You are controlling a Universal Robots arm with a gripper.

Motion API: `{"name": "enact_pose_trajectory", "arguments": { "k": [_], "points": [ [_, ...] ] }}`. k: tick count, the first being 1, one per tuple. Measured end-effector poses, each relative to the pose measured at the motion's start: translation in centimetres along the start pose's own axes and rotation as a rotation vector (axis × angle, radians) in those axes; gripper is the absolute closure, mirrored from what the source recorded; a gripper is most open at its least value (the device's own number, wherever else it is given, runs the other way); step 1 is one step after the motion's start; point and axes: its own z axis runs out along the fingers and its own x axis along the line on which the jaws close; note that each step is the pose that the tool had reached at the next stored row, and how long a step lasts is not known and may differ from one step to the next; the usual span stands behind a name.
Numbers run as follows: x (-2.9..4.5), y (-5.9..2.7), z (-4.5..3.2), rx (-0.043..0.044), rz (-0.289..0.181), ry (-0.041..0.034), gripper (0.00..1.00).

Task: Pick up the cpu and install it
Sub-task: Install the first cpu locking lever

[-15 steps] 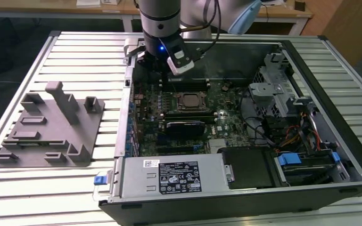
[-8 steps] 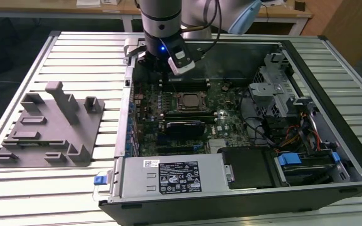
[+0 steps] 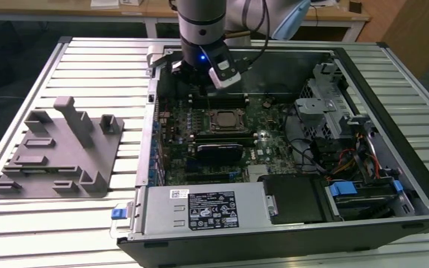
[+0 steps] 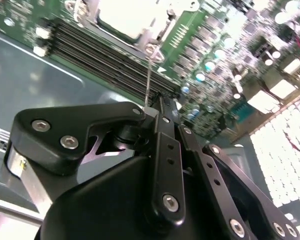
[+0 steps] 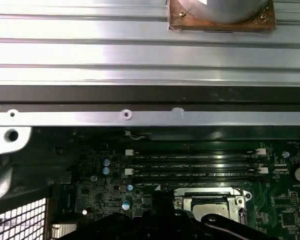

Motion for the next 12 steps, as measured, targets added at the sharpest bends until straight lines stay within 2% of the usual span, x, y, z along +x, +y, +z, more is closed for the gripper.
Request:
{"name": "enact_pose_trajectory", "arguments": {
  "k": [5,12],
  "points": [
    [-1.34,0.01,0.06,0.0,0.0,0.0,0.89],
    [-1.42,0.01,0.07,0.0,0.0,0.0,0.89]
  ]
}}
